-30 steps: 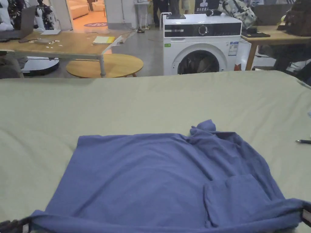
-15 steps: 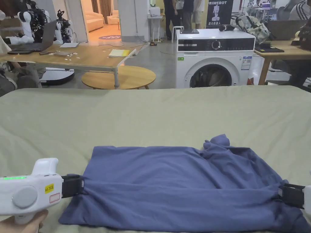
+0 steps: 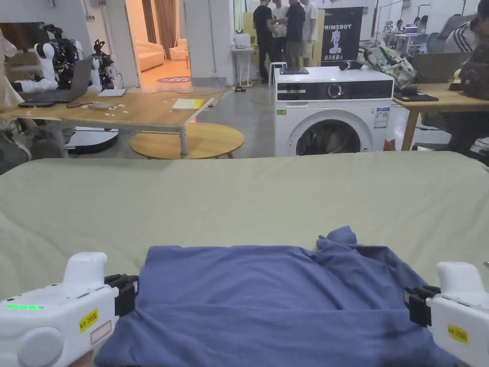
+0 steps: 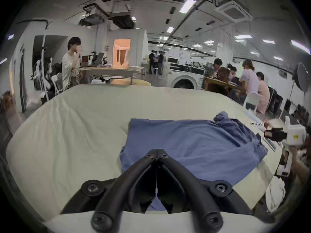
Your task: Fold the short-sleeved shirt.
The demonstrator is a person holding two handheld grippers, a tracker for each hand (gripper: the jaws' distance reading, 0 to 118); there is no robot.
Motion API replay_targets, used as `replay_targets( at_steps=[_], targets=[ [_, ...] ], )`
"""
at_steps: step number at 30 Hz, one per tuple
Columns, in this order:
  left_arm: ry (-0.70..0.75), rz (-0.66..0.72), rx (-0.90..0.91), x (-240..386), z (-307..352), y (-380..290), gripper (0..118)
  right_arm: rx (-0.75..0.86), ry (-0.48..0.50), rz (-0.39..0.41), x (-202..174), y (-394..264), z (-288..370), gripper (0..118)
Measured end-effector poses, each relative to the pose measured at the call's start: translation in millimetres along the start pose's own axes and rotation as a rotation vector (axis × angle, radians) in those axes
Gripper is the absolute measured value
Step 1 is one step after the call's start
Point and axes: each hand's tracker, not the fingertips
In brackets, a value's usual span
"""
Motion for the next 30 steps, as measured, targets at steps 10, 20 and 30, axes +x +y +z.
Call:
replay_targets(
  at_steps=[10,20,30],
  targets=[
    [-0.011,0.109,-0.151,-34.0,-6.1,-9.3,61,-0.016,0.03,-0.008,6.4,-4.6,8.8,0],
    [0.062,0.254,-0.312,-69.0,-36.4,-63.3,37,-0.078,0.047,-0.036,29.6,-45.0,53.4,0],
    [0.104,0.181,-0.378,-59.5,-57.9,-69.2,2,-0.088,-0.093,-0.197,66.7,-49.4,60.3,7]
  ],
)
